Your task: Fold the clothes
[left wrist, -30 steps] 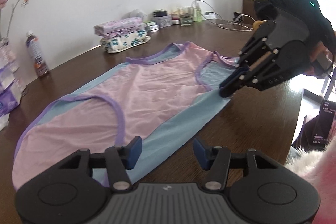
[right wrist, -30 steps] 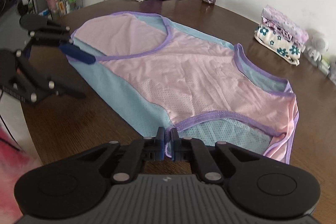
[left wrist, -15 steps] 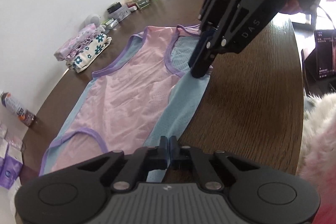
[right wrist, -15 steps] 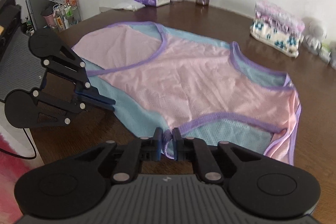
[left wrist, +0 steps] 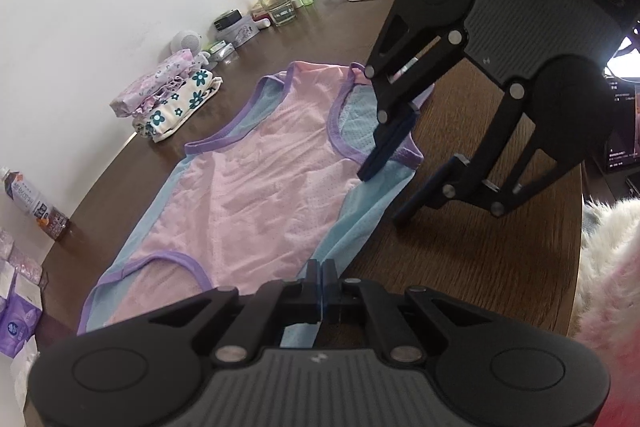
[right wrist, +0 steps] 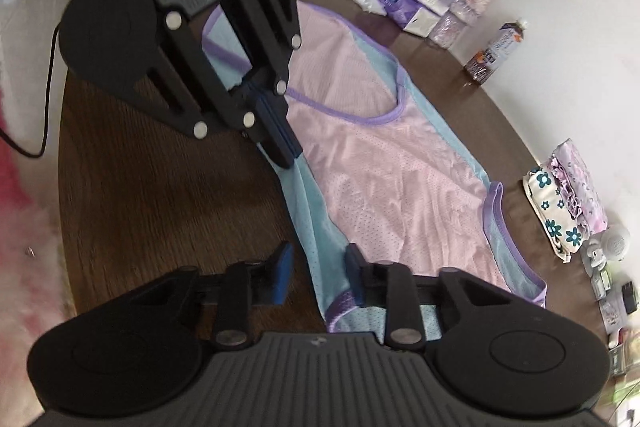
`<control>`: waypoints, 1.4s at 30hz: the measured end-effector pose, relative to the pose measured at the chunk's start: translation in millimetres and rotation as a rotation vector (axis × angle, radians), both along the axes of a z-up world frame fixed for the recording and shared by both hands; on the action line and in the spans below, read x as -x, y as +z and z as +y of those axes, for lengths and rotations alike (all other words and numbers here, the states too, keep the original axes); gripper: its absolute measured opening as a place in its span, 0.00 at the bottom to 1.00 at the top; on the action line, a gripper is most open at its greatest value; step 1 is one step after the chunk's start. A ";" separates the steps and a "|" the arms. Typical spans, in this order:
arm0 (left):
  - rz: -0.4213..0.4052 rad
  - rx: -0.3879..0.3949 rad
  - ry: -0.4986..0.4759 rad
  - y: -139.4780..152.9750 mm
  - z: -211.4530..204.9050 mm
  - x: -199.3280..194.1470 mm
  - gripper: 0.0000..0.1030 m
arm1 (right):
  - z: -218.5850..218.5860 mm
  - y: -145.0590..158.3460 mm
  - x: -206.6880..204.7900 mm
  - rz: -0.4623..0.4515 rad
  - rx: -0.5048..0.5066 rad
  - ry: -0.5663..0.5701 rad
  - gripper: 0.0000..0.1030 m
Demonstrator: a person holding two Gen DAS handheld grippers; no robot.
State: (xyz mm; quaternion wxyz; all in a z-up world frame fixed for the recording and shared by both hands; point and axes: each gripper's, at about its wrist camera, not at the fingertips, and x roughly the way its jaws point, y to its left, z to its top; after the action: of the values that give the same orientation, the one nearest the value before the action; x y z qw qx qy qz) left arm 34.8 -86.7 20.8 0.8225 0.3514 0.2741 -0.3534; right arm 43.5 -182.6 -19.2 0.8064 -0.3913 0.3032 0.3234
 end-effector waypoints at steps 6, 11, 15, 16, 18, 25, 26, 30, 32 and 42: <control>-0.007 0.043 0.031 5.8 5.6 2.7 0.06 | 2.7 0.6 -7.3 0.017 0.027 -0.018 0.01; 0.000 0.053 0.024 6.2 9.5 9.8 0.29 | -4.3 12.4 -17.3 0.043 -0.063 -0.074 0.01; -0.061 0.003 0.049 -4.2 9.8 12.3 0.32 | -6.6 16.9 -19.8 0.036 -0.086 -0.088 0.01; -0.073 -0.013 0.056 -7.3 11.4 12.3 0.32 | -6.9 17.4 -19.4 0.032 -0.087 -0.087 0.01; -0.092 -0.040 0.067 -11.9 17.8 12.2 0.26 | -7.2 17.2 -17.9 0.029 -0.085 -0.085 0.01; -0.119 -0.126 0.137 -15.3 52.0 13.5 0.08 | -8.9 11.7 -13.3 0.036 -0.089 -0.100 0.01; -0.119 -0.141 0.141 -16.4 56.3 14.6 0.01 | -8.8 10.8 -12.9 0.038 -0.091 -0.103 0.02; -0.123 -0.169 0.131 -17.2 65.9 22.0 0.00 | -7.7 6.5 -10.8 0.047 -0.091 -0.112 0.03; -0.125 -0.166 0.127 -17.6 67.3 24.2 0.00 | -7.9 3.5 -9.1 0.046 -0.077 -0.111 0.05; -0.111 -0.159 0.121 -17.3 66.9 20.8 0.00 | -9.6 -3.1 3.0 -0.022 0.049 -0.092 0.20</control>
State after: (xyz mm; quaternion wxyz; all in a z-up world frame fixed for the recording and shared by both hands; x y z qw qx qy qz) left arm 14.0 -19.8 3.4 0.8258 0.4175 0.2759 -0.2602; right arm 40.5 -192.2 -22.2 0.8140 -0.4000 0.3199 0.2740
